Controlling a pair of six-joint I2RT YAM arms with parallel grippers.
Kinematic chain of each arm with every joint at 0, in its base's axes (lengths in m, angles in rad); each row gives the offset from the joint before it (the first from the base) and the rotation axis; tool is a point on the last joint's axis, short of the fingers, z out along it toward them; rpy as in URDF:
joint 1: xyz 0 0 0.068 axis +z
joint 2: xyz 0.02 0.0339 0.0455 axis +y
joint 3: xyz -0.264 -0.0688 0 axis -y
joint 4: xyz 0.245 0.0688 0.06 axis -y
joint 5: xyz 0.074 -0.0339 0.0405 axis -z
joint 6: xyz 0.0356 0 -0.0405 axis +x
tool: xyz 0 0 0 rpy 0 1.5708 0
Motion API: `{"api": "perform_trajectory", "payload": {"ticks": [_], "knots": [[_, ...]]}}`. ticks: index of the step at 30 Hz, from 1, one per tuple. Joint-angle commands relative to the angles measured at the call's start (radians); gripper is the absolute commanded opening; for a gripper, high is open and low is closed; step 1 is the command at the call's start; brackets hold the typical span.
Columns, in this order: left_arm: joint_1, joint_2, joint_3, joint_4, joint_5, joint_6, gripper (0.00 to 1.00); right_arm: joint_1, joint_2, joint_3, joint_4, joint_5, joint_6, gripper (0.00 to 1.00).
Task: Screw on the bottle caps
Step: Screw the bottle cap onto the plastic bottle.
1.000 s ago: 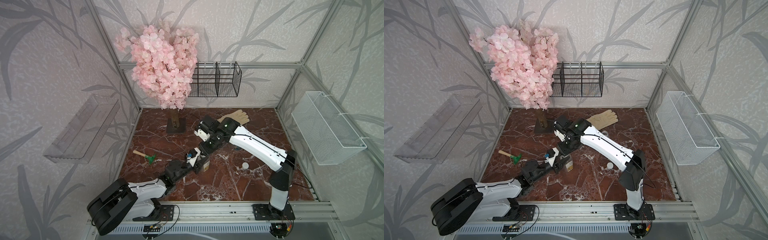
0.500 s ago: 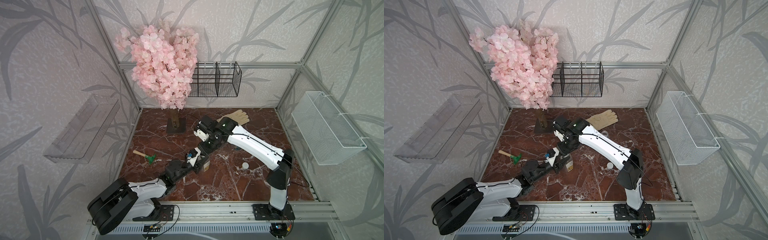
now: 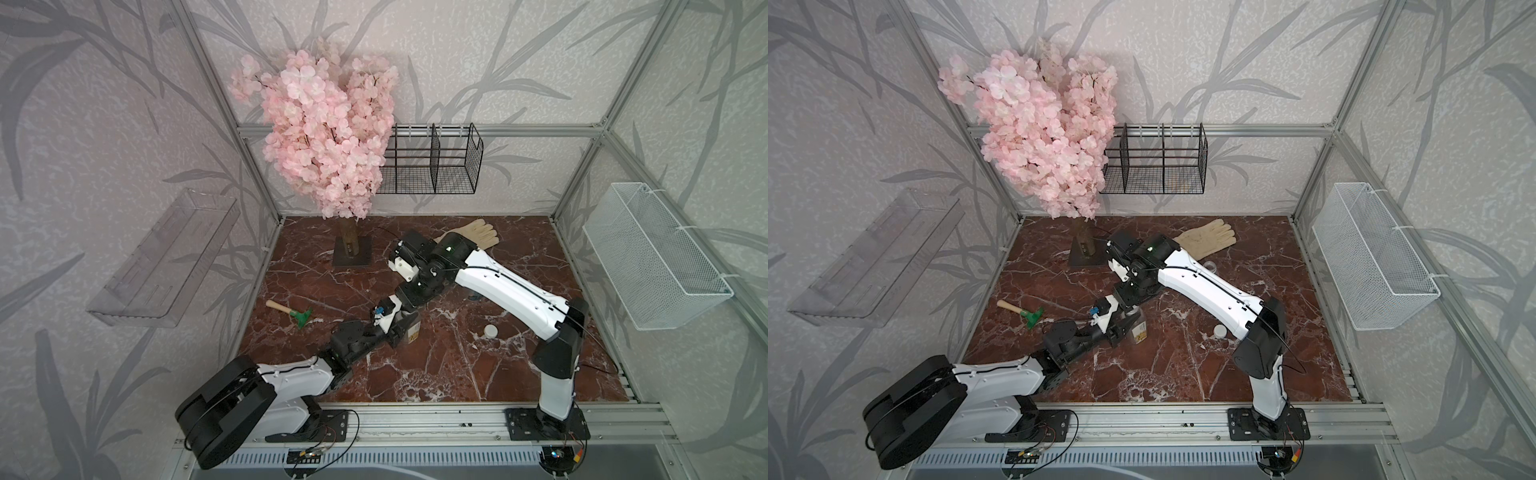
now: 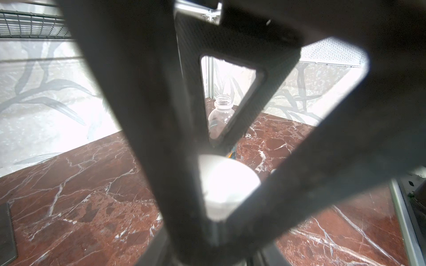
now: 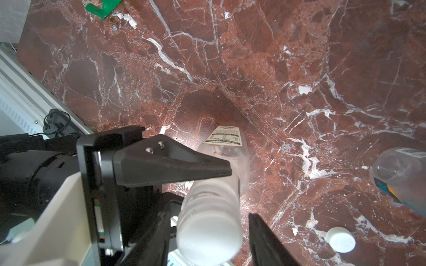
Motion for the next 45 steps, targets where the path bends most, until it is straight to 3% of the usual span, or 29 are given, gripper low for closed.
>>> {"api": "perform_trajectory", "payload": {"ticks": [1,14,28,45], "knots": [[-0.006,0.024,0.006,-0.081,0.02,0.005,0.36,0.024,0.013,0.034,0.004,-0.054,0.007,0.6],[-0.006,0.026,0.006,-0.079,0.02,0.006,0.36,0.024,0.016,0.067,-0.006,-0.046,0.011,0.71],[-0.006,0.025,0.004,-0.078,0.022,0.005,0.36,-0.002,-0.019,0.076,-0.04,0.026,0.0,0.74],[-0.006,0.026,0.005,-0.081,0.022,0.006,0.36,-0.098,-0.145,-0.094,0.037,0.02,0.02,0.74]]}}
